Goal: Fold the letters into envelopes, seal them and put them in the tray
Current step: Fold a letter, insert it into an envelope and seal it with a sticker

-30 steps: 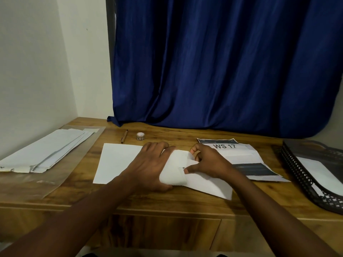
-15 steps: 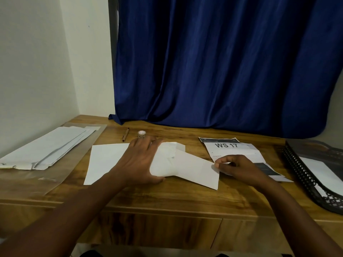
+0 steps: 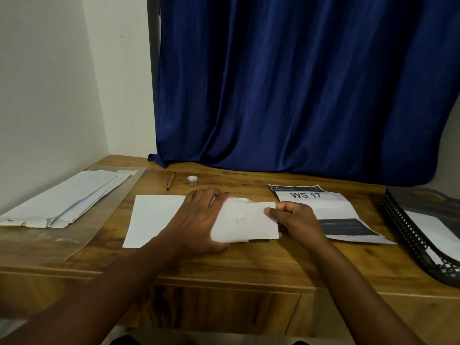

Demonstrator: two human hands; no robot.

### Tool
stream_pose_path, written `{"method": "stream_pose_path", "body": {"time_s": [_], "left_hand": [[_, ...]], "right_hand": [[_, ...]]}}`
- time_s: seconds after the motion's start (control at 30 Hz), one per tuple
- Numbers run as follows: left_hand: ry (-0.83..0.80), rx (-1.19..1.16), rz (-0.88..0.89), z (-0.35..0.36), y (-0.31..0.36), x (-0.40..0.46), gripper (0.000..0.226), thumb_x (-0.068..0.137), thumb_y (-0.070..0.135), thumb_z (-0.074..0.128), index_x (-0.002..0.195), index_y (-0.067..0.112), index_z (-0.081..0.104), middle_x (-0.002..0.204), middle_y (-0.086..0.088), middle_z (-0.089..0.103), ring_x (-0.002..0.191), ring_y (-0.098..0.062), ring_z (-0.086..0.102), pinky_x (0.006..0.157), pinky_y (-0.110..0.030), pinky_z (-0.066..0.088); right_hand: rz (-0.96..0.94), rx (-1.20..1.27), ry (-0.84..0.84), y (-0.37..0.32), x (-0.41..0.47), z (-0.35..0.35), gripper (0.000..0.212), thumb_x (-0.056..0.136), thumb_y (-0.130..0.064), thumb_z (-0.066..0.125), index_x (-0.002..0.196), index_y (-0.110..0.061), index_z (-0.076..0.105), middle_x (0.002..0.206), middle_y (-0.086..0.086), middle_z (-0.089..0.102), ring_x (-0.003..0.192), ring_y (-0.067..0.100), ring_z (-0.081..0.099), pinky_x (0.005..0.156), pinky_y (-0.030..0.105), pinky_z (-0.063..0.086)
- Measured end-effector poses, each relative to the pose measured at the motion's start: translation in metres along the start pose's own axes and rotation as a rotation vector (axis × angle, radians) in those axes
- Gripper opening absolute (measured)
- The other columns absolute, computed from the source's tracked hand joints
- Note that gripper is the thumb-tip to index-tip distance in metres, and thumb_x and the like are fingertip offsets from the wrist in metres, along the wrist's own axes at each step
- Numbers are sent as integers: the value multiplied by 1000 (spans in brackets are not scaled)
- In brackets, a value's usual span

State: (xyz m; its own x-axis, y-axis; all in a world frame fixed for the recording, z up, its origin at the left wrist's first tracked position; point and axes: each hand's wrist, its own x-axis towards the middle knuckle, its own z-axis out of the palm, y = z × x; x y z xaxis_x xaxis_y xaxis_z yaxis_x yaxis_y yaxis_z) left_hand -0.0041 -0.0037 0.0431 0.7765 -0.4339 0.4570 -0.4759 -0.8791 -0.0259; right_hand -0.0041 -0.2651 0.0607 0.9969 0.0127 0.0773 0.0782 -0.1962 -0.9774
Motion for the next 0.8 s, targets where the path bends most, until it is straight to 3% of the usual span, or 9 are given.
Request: {"method": "stream_pose_path", "body": {"time_s": [0.07,0.2,0.37,0.5,0.67,0.8], "left_hand": [[15,5,2,0,3,2,114,64,84,63,154,25,25,147,-1,35,132,-21,36,115,-43,32],[38,27,1,0,1,3,115,64,85,61,154,23,27,145,-2,38,130,-22,38,113,-42,33],[38,21,-24,0,-6,3,117,64,86,61,155,23,25,147,-4,36,131,-23,38,114,-43,33],[78,14,30,3,4,2,114,65,83,63,154,20,29,145,-5,39,129,-23,40,109,-44,36],[94,-2,66,6,18,8,112,65,80,66,154,20,30,146,-5,41,128,-24,41,107,-44,38],[81,5,62,7,18,10,113,65,80,67,154,21,30,147,-5,40,129,-23,41,108,-43,37]], "right_hand": [[16,111,25,6,-2,17,21,88,-19,79,100,-2,74,88,10,79,81,27,76,51,27,50],[11,150,13,9,-3,35,20,89,-24,78,99,-6,77,89,10,79,81,27,72,54,30,47],[-24,19,19,13,-1,27,11,90,-25,77,91,-15,80,85,-3,79,81,11,73,73,29,55],[-64,18,-27,14,2,32,3,88,-14,77,88,-14,81,84,-7,79,80,3,73,68,19,54],[-50,35,-20,13,5,47,8,90,-1,72,93,-5,79,81,-1,77,74,8,73,52,16,52],[-30,111,-28,17,7,53,9,89,-2,74,95,-3,80,85,7,79,85,23,76,56,26,57]]}}
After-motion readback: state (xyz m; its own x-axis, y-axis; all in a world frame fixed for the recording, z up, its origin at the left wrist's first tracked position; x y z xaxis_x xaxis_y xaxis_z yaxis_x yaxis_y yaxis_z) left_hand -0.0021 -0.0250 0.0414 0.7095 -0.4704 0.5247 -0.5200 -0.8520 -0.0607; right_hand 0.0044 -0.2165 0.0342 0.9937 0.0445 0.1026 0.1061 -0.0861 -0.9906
